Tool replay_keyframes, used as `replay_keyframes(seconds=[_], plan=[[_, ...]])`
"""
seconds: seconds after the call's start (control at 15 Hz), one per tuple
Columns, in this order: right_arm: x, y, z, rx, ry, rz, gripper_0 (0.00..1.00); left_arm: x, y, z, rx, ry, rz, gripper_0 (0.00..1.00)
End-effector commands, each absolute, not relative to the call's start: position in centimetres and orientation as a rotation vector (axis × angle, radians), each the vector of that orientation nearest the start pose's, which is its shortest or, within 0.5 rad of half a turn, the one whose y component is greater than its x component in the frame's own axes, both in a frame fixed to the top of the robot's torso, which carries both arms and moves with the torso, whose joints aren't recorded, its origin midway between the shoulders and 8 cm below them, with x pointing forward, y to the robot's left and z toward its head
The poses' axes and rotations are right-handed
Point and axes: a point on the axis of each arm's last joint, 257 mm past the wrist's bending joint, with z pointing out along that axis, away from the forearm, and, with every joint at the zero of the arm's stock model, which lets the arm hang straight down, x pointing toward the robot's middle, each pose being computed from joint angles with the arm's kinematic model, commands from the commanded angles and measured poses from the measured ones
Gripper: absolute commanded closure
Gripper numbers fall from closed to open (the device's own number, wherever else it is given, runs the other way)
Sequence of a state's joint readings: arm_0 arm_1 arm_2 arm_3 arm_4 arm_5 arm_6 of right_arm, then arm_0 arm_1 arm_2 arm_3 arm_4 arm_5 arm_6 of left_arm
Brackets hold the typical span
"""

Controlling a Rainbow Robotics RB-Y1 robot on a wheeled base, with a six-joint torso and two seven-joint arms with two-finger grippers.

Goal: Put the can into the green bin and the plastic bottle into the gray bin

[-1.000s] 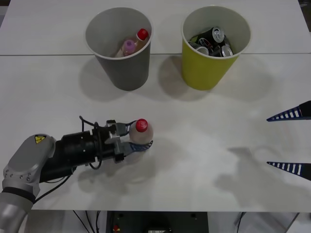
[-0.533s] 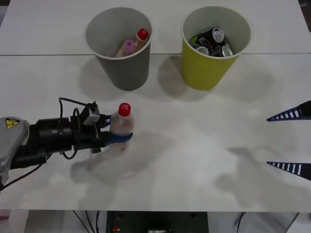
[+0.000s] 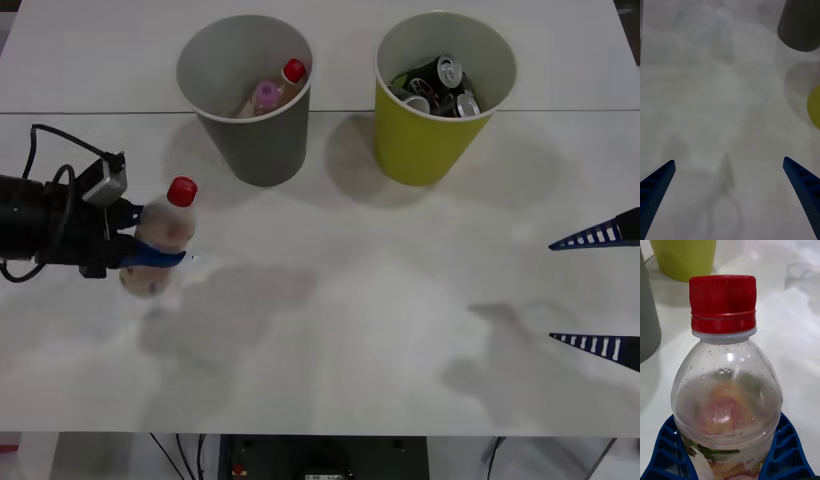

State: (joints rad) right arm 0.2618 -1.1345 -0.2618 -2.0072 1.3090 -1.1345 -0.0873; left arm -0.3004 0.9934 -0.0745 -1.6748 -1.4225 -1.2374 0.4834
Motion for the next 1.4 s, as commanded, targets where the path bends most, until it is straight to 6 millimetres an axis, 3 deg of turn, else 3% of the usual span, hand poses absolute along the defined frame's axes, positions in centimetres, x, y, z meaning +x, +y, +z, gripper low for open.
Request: replay_keyframes(seconds=[0.07, 0.2, 0.47, 0.8, 1.13, 1.4], plan=[[34.1, -28.6, -16.7, -1.634, 1.596, 0.209, 0.0, 44.2, 24.9, -12.4, 1.403, 1.883, -0.427, 1.0], [34.1, -28.6, -16.7, -1.634, 1.596, 0.209, 0.0, 45.2, 25.2, -9.9, 1.418, 1.927, -0.366, 1.0], [34.1, -28.6, -16.7, -1.634, 1.596, 0.209, 0.0, 47.5, 23.3, -5.0, 1.402, 1.98, -0.273, 1.0], [34.1, -28.6, -16.7, -1.634, 1.596, 0.209, 0.0, 53.1, 19.8, 2.3, 1.3, 1.956, -0.154, 1.0], [34.1, -28.6, -16.7, -1.634, 1.596, 0.209, 0.0, 57.1, 16.6, 6.1, 1.261, 1.997, -0.149, 1.0], [34.1, -28.6, -16.7, -1.634, 1.596, 0.209, 0.0, 59.3, 12.2, 8.3, 1.254, 1.979, -0.074, 1.0]])
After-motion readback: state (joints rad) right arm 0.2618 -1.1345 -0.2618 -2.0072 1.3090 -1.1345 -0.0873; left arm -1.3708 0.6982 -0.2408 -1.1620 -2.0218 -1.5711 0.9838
